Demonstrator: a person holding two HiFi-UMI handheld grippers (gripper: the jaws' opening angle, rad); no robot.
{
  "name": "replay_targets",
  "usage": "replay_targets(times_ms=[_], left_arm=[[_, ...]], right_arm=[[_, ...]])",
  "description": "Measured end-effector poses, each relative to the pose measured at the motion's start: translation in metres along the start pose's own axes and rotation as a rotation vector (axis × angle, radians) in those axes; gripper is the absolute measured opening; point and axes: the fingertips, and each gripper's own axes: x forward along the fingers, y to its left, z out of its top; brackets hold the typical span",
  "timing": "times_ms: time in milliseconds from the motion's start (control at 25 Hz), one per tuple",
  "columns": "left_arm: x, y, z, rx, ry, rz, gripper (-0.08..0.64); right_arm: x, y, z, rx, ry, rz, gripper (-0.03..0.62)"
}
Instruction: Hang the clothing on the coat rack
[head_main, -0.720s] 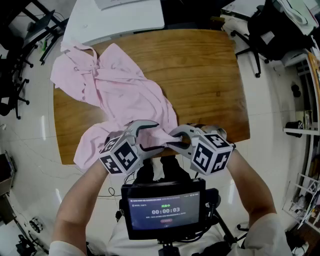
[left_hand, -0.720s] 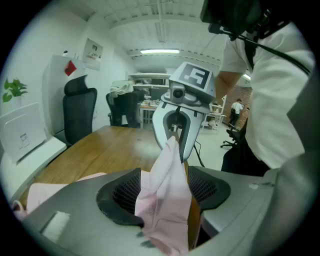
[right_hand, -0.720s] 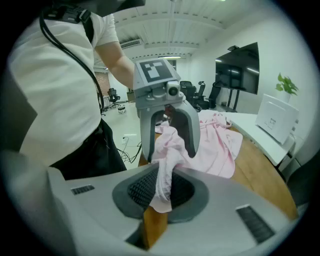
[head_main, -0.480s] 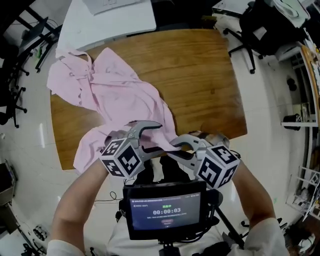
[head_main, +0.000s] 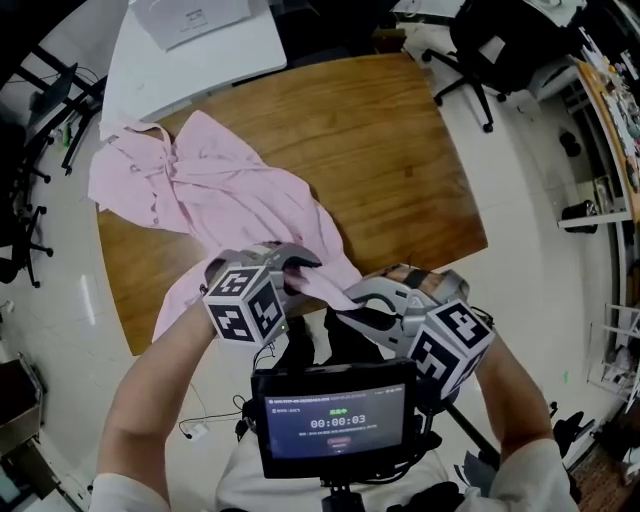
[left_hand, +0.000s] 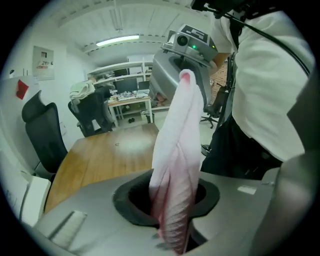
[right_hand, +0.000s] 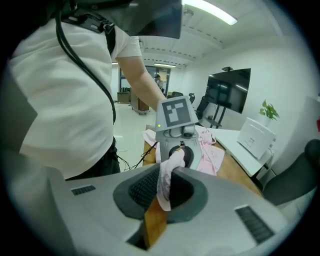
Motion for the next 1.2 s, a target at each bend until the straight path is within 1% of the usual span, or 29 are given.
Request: replay_targets(times_ms=[40,120,240,320,440,560,600,680,720,760,840,920,960,1040,1200], left_arm=[[-0.003,0.0,-0.001,-0.012,0.0,0.009,0.055],[-0.015,0.005,-0.001,-0.051,-0.013,0.056,0.034],[-0.039,0.009,0.001,-0.112,-0.051,0.149,0.034],[-0.05,0.006,0.001,-0.127,-0.059,0.189,0.041],[-0.056,-0.003,-0.006,-0.147,-0.065,0.199,0.057],[-0.058,-0.009,-0.017,-0.174,-0.065,0.202,0.104],[-0.059,-0.01,-0.02,-0.182,-0.069,0.2,0.106],[-0.059,-0.012,-0.022,-0.189,-0.08,0.193,0.103],[-0.059,-0.012,-0.021,-0.187,-0.083,0.196,0.064],[-0.06,-0.01,-0.02,-0.185,-0.088,0.208,0.046],[-0.069,-0.003,-0.015,-0.196,-0.121,0.257,0.04],[-0.085,0.009,-0.007,-0.222,-0.181,0.333,0.038],[-0.095,0.015,-0.003,-0.237,-0.211,0.371,0.038],[-0.113,0.026,0.003,-0.269,-0.26,0.43,0.038],[-0.141,0.039,0.007,-0.31,-0.302,0.505,0.038]], right_arm=[[0.0,-0.002,-0.001,0.011,-0.001,-0.016,0.023],[0.0,-0.007,-0.003,0.044,-0.011,-0.056,0.023],[-0.001,-0.014,-0.003,0.084,-0.036,-0.12,0.023],[0.0,-0.016,0.004,0.086,-0.05,-0.148,0.023],[0.001,-0.016,0.016,0.053,-0.047,-0.181,0.023],[0.002,-0.016,0.02,0.003,-0.005,-0.211,0.023],[0.001,-0.015,0.022,-0.007,0.006,-0.218,0.023],[0.001,-0.014,0.023,-0.017,0.021,-0.231,0.023],[0.001,-0.014,0.022,-0.016,0.031,-0.238,0.023],[0.0,-0.014,0.02,-0.009,0.041,-0.247,0.023],[0.002,-0.016,0.011,0.024,0.054,-0.27,0.023],[0.005,-0.02,0.003,0.068,0.046,-0.303,0.03],[0.007,-0.022,0.0,0.09,0.033,-0.319,0.048],[0.013,-0.027,0.0,0.132,-0.007,-0.342,0.058],[0.028,-0.038,0.006,0.186,-0.089,-0.363,0.074]])
